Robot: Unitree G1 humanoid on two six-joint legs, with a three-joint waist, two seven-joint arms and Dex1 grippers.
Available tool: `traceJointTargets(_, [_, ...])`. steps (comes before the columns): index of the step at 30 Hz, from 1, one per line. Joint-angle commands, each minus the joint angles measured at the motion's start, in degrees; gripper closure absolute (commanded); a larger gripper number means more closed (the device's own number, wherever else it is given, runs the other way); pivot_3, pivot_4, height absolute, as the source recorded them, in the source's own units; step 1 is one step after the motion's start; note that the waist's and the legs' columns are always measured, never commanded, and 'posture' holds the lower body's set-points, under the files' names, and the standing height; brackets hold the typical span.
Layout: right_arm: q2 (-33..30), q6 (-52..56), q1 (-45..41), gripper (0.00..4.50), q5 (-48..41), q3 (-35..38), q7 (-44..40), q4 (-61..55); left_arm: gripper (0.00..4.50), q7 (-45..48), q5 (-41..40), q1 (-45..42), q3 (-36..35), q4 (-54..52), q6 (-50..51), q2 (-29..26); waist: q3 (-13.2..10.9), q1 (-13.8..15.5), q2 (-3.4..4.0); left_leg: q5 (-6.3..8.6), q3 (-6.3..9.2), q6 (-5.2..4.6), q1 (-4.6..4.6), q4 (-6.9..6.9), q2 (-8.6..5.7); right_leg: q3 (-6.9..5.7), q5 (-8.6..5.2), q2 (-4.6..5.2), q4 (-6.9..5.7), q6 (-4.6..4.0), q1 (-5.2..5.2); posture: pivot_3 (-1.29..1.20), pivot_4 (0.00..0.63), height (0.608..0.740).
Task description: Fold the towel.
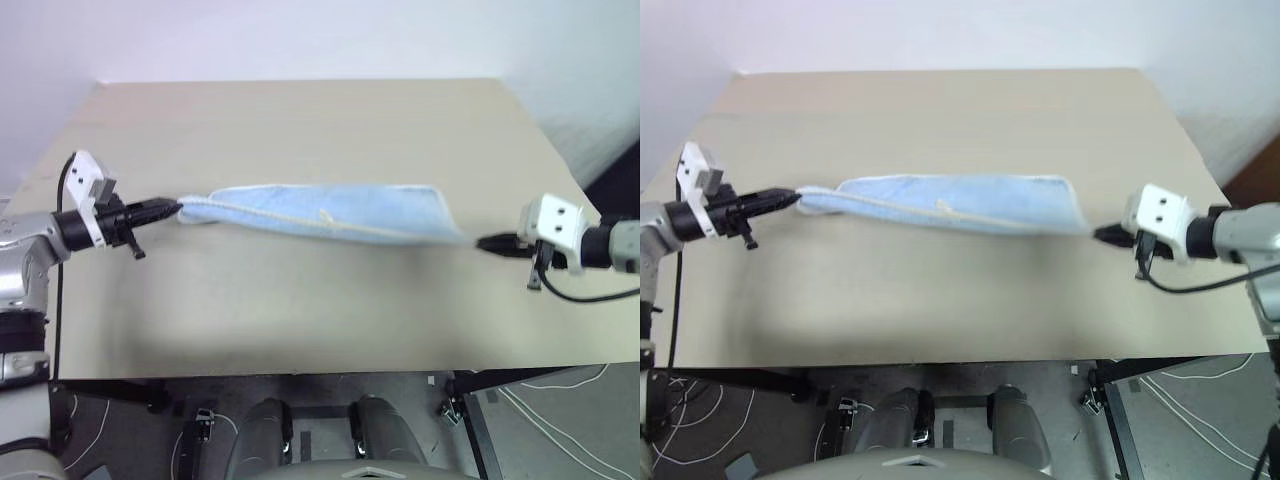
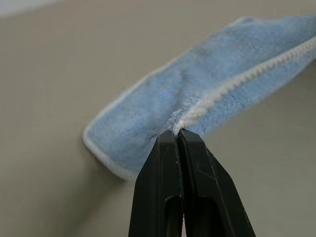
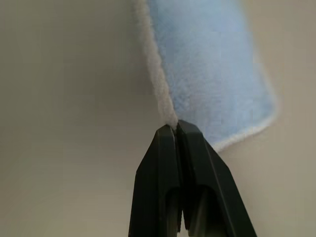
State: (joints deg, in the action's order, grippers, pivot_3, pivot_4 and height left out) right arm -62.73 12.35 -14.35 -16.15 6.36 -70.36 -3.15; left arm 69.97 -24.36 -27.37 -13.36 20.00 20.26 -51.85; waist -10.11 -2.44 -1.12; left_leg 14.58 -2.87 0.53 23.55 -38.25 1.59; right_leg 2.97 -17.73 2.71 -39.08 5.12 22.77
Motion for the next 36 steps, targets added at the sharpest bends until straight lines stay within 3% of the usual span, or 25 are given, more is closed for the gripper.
traceJointTargets(1, [-1.8,2.5,1.7,4.5,-2.9,3.4,-1.4,-5.2,4.46,0.5,-0.5,2.8,-2.4,-2.4,0.1,-2.3,0.0,-0.1,0.0,0.01,-0.01,0.01,-0.27,0.01,0.02,0.0,-0.04,0.03,0.05,-0.09,-0.27,0.0,0.15,0.74])
traceJointTargets(5, [-1.2,3.2,-0.2,4.5,-2.2,1.4,-1.3,-4.6,4.46,0.1,-0.4,3.1,-2.1,-1.3,1.5,-2.9,0.0,0.0,-0.04,0.01,-0.06,0.02,-0.42,0.06,0.18,-0.02,0.0,0.13,0.15,-0.52,-0.43,0.0,0.15,0.74])
traceJointTargets(9, [1.9,0.5,-8.0,4.5,3.5,-3.0,3.2,1.5,4.46,-4.0,3.6,0.5,0.0,2.1,-2.2,-1.6,0.0,-0.1,-0.03,0.0,-0.08,0.03,-0.26,0.11,0.21,-0.07,0.04,0.21,0.15,-0.6,-0.23,0.0,0.15,0.74])
traceJointTargets(12, [6.3,-2.2,-19.6,4.5,13.2,-8.8,11.0,13.8,4.46,-13.8,10.8,-8.0,3.3,13.1,-8.4,1.5,0.0,0.0,-0.02,-0.03,-0.1,0.07,-0.15,0.11,0.21,-0.08,0.06,0.21,0.15,-0.6,-0.1,0.0,0.15,0.74])
traceJointTargets(17, [11.0,-6.5,-30.1,4.5,20.6,-15.1,14.4,27.6,4.46,-19.4,18.3,-18.1,8.7,26.5,-17.4,5.0,0.0,0.2,-0.05,-0.19,-0.19,0.01,0.11,0.09,0.16,-0.15,0.25,0.07,0.12,-0.32,0.17,0.0,0.15,0.74])
traceJointTargets(23, [14.1,-9.9,-34.4,4.5,23.9,-17.6,15.6,35.0,4.46,-20.8,24.0,-24.5,13.8,36.4,-25.8,8.8,0.0,0.3,-0.05,-0.3,-0.48,0.13,1.81,0.01,0.19,-0.21,0.27,-0.07,0.0,-0.18,1.91,0.0,0.15,0.74])
traceJointTargets(26, [14.7,-10.9,-34.7,4.5,25.0,-17.6,17.2,36.8,4.46,-21.5,25.7,-25.7,14.9,39.5,-28.2,9.8,0.0,0.2,-0.05,-0.38,-0.59,0.26,1.92,0.0,0.19,-0.2,0.27,-0.06,0.04,-0.17,2.0,0.0,0.15,0.74])
traceJointTargets(29, [15.0,-11.1,-34.7,4.5,25.5,-17.2,18.4,37.6,3.8,-23.5,26.4,-26.6,14.4,41.9,-29.7,10.4,0.0,0.1,-0.05,-0.26,-0.62,0.0,1.84,-0.02,0.19,-0.19,0.32,-0.09,0.04,-0.08,1.97,0.0,0.15,0.74])
traceJointTargets(33, [14.1,-9.4,-31.8,3.56,24.2,-16.0,17.5,33.7,2.53,-24.2,25.1,-28.1,12.7,43.2,-30.4,11.3,0.0,0.1,-0.05,-0.45,-0.6,-0.05,1.76,-0.03,0.19,-0.19,0.44,-0.13,-0.05,0.05,1.9,0.0,0.15,0.74])
traceJointTargets(36, [12.9,-8.3,-29.3,2.54,23.6,-14.8,16.9,29.9,1.5,-25.2,24.5,-28.6,11.7,43.4,-30.2,11.6,0.0,0.3,-0.05,-0.53,-0.58,-0.09,1.76,-0.07,0.17,-0.19,0.54,-0.12,-0.04,0.13,1.85,0.0,0.15,0.74])
